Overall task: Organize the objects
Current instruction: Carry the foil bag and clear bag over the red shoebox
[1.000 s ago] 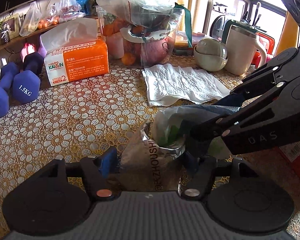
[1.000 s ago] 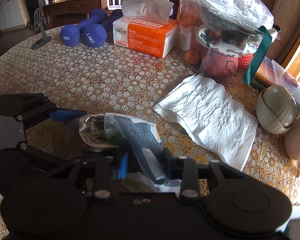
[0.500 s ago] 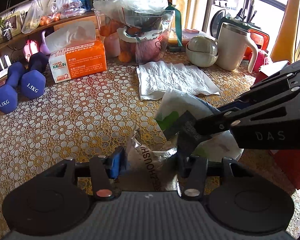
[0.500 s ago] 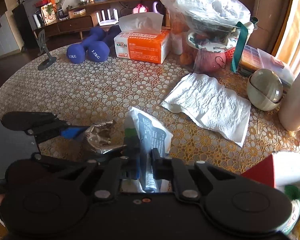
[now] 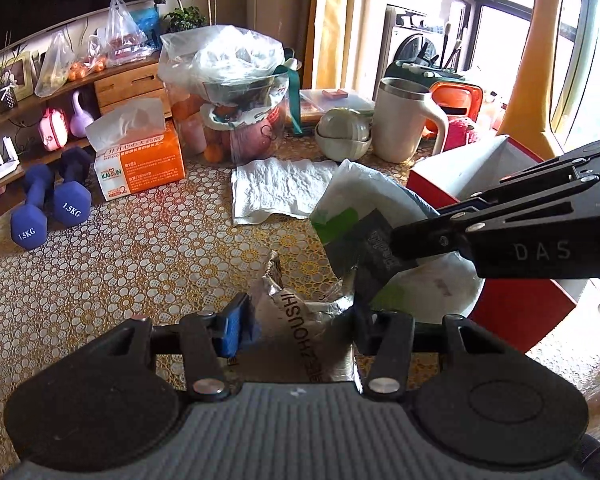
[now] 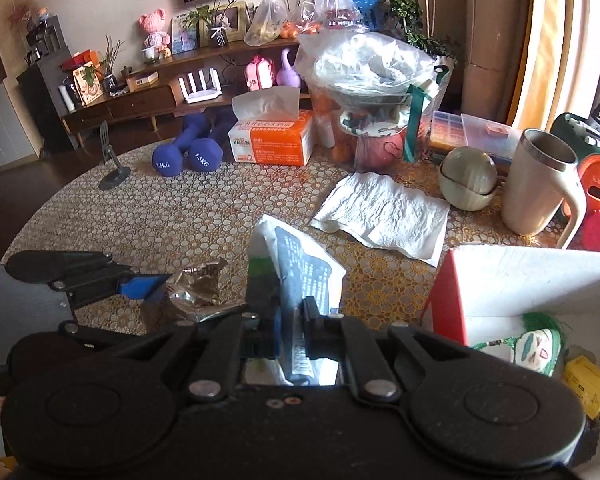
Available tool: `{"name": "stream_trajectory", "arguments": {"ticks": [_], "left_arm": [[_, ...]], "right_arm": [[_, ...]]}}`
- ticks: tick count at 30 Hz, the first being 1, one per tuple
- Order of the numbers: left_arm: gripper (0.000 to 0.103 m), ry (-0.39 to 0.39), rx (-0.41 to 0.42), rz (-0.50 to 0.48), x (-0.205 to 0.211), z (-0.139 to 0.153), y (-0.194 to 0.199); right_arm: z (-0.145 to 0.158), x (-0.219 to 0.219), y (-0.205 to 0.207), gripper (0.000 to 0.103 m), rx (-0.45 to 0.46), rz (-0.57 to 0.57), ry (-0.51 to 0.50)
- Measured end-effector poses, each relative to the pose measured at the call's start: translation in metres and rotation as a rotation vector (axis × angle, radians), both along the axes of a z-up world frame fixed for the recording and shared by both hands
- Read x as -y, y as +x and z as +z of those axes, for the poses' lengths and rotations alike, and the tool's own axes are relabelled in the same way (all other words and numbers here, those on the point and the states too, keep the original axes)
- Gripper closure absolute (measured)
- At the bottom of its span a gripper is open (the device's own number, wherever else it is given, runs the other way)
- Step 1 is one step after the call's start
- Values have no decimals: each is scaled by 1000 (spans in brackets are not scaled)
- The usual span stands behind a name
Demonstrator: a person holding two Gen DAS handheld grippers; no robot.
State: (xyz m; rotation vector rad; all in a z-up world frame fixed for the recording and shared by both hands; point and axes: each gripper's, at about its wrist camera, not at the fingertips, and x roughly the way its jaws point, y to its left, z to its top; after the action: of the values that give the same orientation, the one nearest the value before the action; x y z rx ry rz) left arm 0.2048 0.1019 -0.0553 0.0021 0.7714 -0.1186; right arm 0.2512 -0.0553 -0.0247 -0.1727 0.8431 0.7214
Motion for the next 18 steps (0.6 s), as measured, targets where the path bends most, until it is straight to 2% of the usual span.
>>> {"name": "stream_trajectory", "arguments": {"ticks": [11, 18], "left_arm": [[52, -3, 70, -79, 50, 55, -31], [52, 8, 106, -130, 84, 78, -36]], "right_arm": [[49, 58, -25, 94, 56, -62, 68], [63, 102, -25, 94, 70, -144, 79]]}}
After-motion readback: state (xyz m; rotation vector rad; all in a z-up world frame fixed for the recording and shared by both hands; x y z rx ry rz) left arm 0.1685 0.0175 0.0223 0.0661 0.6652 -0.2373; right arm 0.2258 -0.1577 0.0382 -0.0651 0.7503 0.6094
